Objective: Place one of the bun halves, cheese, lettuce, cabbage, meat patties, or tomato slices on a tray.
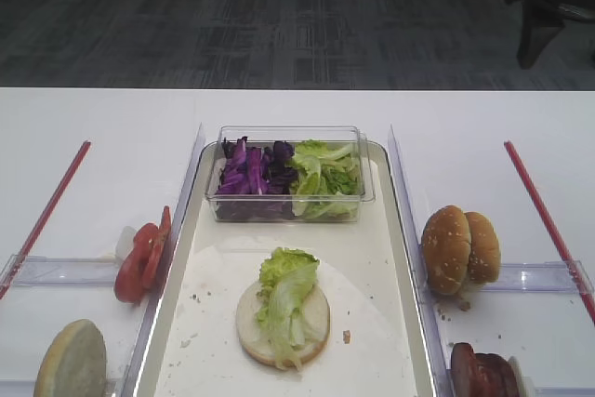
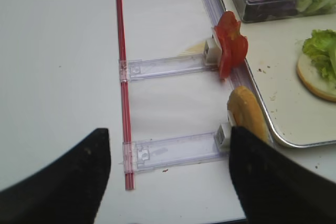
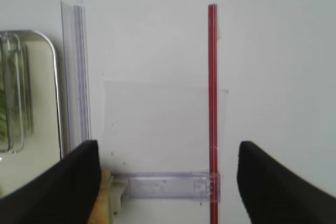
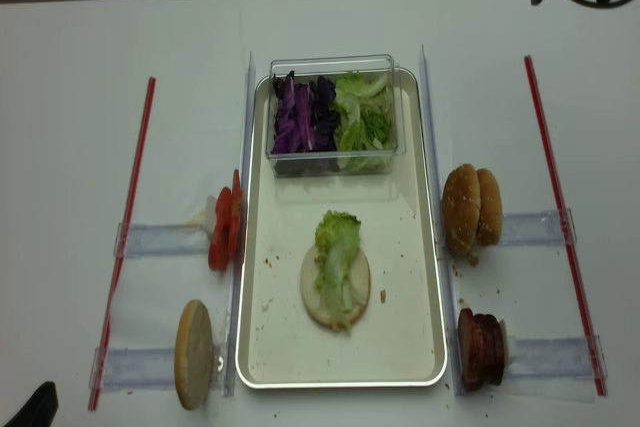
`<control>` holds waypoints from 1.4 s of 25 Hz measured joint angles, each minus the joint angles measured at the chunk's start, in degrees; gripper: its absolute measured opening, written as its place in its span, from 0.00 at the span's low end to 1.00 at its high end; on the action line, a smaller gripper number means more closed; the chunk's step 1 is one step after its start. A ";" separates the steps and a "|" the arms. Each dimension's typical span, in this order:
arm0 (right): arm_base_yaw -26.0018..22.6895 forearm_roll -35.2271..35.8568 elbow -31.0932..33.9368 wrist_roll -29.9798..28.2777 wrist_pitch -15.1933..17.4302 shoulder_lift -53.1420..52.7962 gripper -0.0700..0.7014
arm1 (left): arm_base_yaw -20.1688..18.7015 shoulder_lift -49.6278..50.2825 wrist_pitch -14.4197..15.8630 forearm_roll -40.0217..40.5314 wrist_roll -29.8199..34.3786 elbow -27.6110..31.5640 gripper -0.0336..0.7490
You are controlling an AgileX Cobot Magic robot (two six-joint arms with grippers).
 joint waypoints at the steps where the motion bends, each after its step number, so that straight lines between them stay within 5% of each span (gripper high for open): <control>1: 0.00 0.00 1.79 0.00 0.00 -1.91 0.81 | 0.00 0.00 0.00 0.00 0.00 0.00 0.63; 14: 0.00 -0.11 25.10 -1.92 0.25 -33.44 0.81 | 0.00 0.00 0.00 0.00 0.00 0.00 0.63; 35: 0.00 -0.02 47.26 -4.26 2.01 -82.52 0.81 | 0.00 0.00 0.00 0.00 0.00 0.00 0.63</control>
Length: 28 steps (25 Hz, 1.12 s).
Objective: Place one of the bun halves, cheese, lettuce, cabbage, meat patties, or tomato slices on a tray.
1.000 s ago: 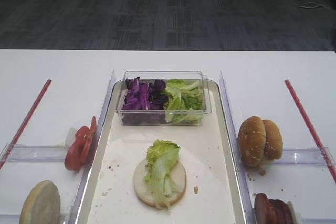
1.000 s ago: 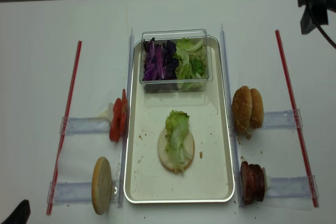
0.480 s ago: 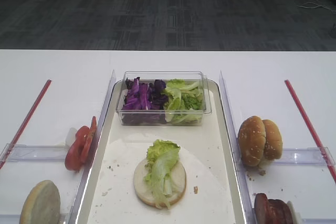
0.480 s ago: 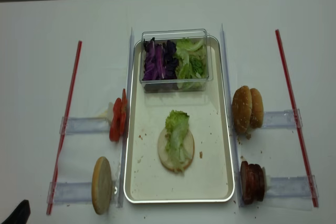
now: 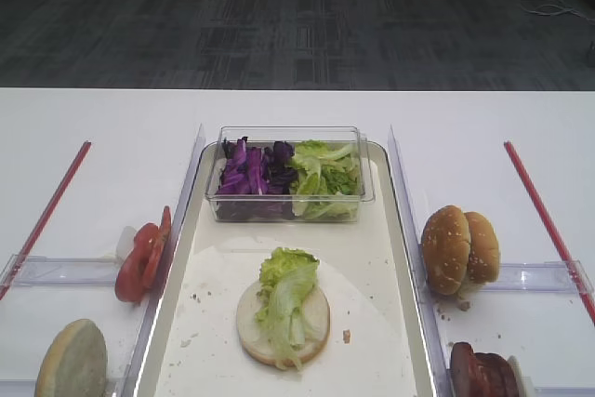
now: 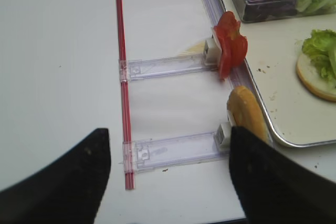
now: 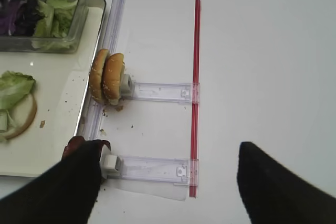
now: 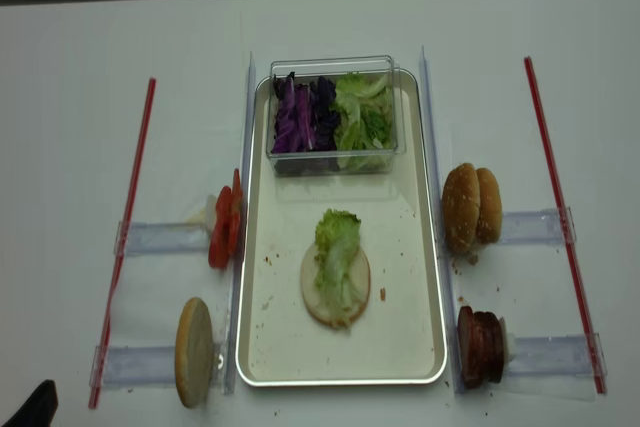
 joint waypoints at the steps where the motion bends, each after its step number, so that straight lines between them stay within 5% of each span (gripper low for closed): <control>1: 0.00 0.00 0.75 0.10 0.00 -1.69 0.81 | 0.00 0.00 0.00 0.00 0.00 0.00 0.63; 21: 0.00 0.00 13.40 0.23 0.59 -17.89 0.80 | 0.00 0.00 0.00 0.00 0.00 0.00 0.63; 28: 0.00 0.00 15.11 -0.67 0.59 -17.89 0.70 | 0.00 0.00 0.00 0.00 0.00 0.00 0.63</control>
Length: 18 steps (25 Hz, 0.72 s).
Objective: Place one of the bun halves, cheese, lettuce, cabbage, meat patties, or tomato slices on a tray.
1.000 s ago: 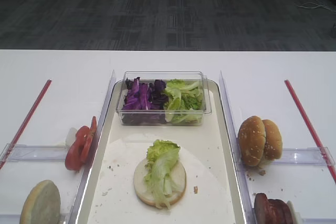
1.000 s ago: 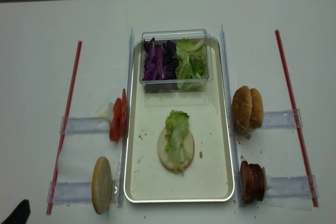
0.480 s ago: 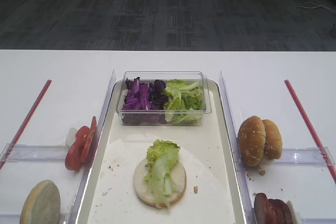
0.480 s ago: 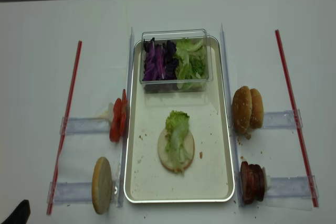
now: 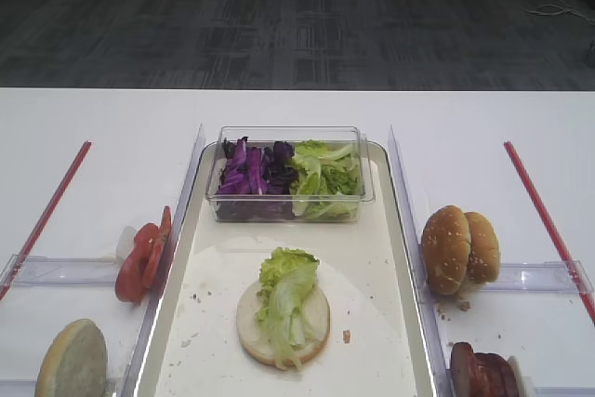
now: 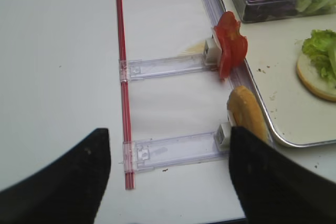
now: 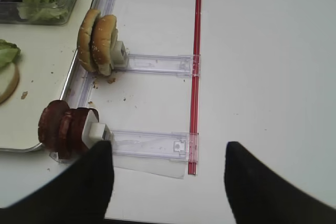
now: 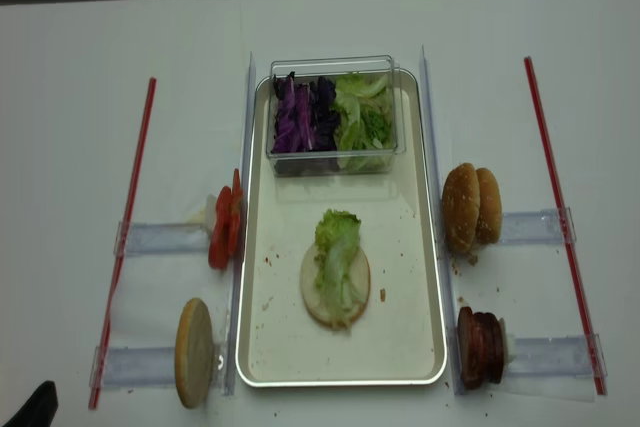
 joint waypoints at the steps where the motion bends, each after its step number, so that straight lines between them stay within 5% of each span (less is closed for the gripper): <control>1: 0.00 -0.23 0.11 0.00 0.00 0.00 0.69 | 0.00 0.00 0.00 0.00 0.00 0.00 0.63; 9: 0.00 -2.23 2.68 0.00 -6.21 0.00 0.66 | 0.00 0.00 0.00 0.00 0.00 0.00 0.63; 18: 0.00 -2.26 3.19 0.00 -7.30 0.00 0.65 | 0.00 0.00 0.00 0.00 0.00 0.00 0.63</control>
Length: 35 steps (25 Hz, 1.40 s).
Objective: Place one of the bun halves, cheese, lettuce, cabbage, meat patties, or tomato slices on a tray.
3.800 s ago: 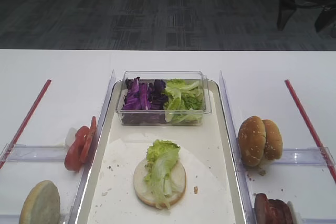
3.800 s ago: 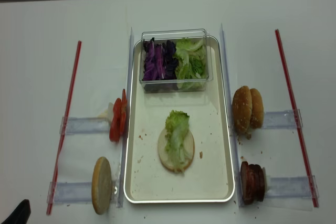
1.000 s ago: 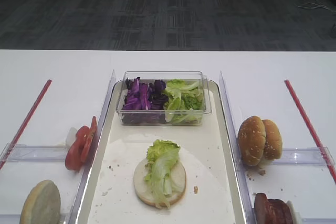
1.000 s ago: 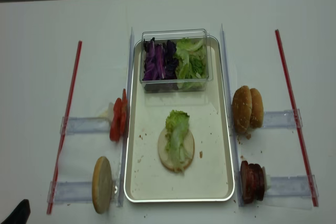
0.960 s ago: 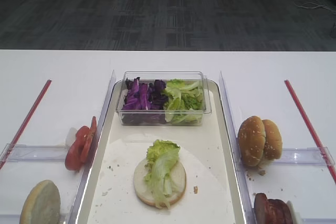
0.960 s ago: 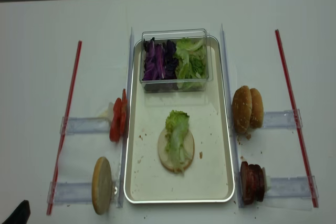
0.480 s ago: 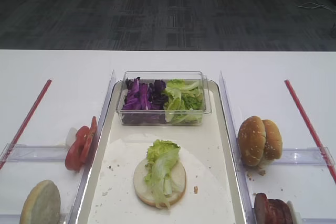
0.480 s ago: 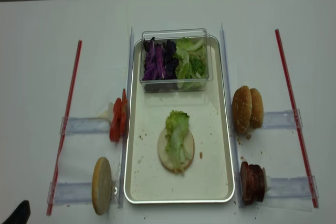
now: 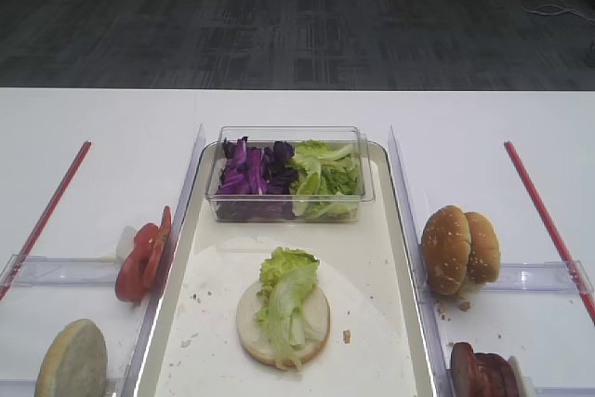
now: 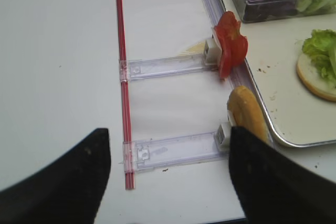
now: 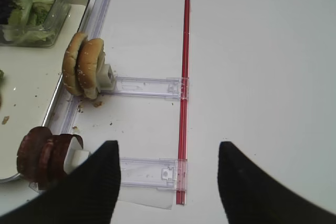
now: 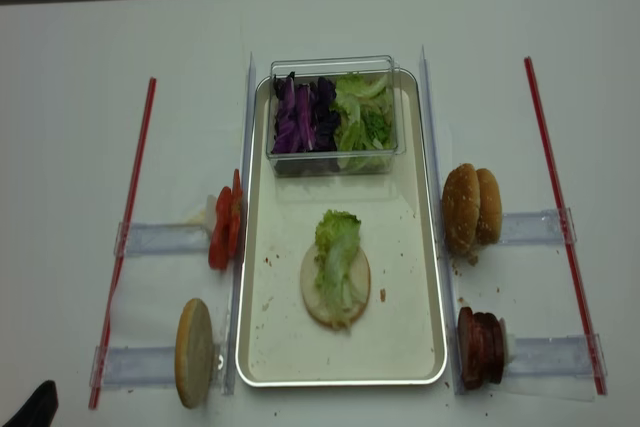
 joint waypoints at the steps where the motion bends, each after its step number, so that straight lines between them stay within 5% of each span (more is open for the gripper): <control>1: 0.00 0.00 0.00 0.00 0.00 0.00 0.65 | 0.00 0.00 0.00 0.00 0.00 0.00 0.63; 25: 0.00 0.00 0.00 0.00 0.00 0.00 0.66 | 0.00 0.00 0.00 0.00 0.00 0.00 0.63; 35: 0.00 0.11 0.00 0.00 0.00 0.00 0.85 | 0.00 0.00 0.00 0.00 0.00 0.00 0.63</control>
